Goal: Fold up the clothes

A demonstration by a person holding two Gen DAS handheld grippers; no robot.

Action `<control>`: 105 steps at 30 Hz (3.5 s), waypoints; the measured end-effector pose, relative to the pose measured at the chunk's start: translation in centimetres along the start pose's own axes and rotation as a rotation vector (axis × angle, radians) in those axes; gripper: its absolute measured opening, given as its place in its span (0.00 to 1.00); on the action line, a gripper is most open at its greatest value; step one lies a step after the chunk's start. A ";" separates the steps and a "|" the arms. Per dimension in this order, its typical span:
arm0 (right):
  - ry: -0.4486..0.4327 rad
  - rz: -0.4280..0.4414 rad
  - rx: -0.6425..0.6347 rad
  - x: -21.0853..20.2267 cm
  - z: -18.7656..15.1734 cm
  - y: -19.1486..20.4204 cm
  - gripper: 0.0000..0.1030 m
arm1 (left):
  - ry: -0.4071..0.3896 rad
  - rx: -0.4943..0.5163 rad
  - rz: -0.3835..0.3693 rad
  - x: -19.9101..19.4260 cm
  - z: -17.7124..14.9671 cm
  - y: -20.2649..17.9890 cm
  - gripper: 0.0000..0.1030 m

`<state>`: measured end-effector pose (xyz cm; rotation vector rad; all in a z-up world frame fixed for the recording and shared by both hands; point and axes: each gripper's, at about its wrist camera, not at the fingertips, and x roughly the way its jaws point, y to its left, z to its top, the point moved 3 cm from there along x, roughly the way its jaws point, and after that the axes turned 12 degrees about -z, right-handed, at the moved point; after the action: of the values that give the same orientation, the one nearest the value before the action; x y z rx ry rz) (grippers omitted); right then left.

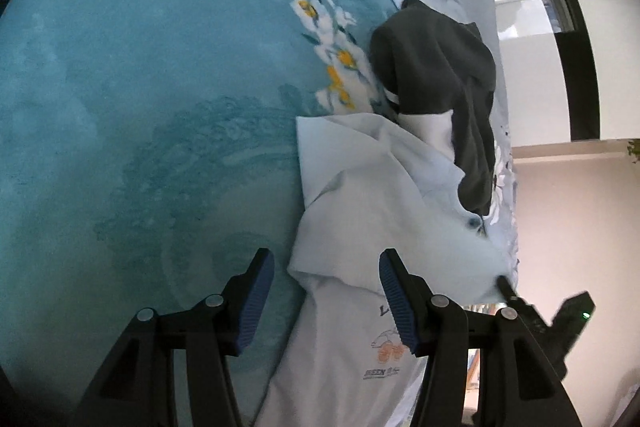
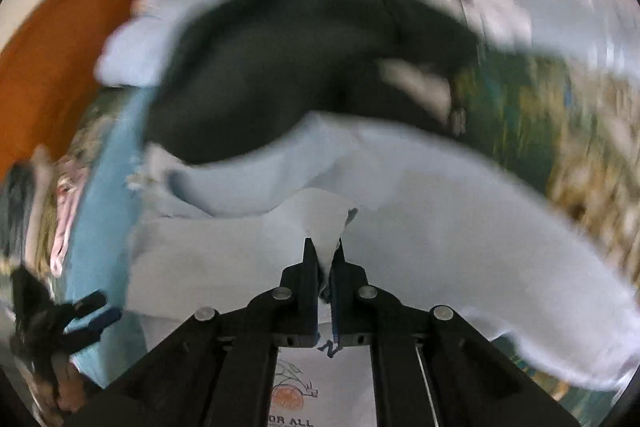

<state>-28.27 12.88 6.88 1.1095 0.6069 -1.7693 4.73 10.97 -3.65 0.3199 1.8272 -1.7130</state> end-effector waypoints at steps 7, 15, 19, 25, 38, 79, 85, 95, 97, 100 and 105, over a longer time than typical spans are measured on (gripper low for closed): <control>0.142 -0.092 0.185 4.2 -1.0 -6.6 0.04 | 0.074 0.019 0.071 2.4 -0.3 0.4 0.57; 0.224 -0.073 0.244 5.5 -0.8 -8.1 0.07 | 0.064 0.030 0.095 1.9 -0.4 0.5 0.57; 0.197 -0.038 0.284 2.6 -1.3 -10.8 0.32 | 0.034 0.016 0.080 1.0 -0.2 0.7 0.57; 0.102 -0.194 0.520 -3.7 -7.2 -22.7 0.38 | 0.009 0.009 0.056 0.3 -0.4 1.0 0.57; 0.122 -0.406 0.946 -6.8 -20.1 -38.6 0.48 | -0.001 0.013 0.080 -0.3 -0.6 0.8 0.57; 0.177 0.253 -0.168 1.6 0.0 19.4 0.43 | -0.082 -0.210 -0.278 -4.0 1.8 2.6 0.58; 0.232 0.188 0.002 4.1 -0.5 14.5 0.45 | -0.038 -0.165 -0.243 -2.6 1.5 1.8 0.58; 0.338 0.215 0.043 8.1 -1.6 16.1 0.45 | -0.032 -0.152 -0.154 -2.1 1.3 2.6 0.58; 0.265 0.231 0.016 5.6 -0.7 14.8 0.45 | -0.027 -0.148 -0.157 -2.0 1.2 2.6 0.58; 0.152 0.194 -0.028 1.3 0.3 11.2 0.45 | 0.004 -0.094 -0.124 -1.6 0.7 1.7 0.58; 0.141 0.062 0.058 -2.0 -3.7 1.5 0.45 | 0.132 0.038 0.029 -0.5 -1.6 0.4 0.58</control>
<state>-25.08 16.03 7.01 1.2879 0.6023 -1.6740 4.94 12.73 -3.69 0.4833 1.8756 -1.7448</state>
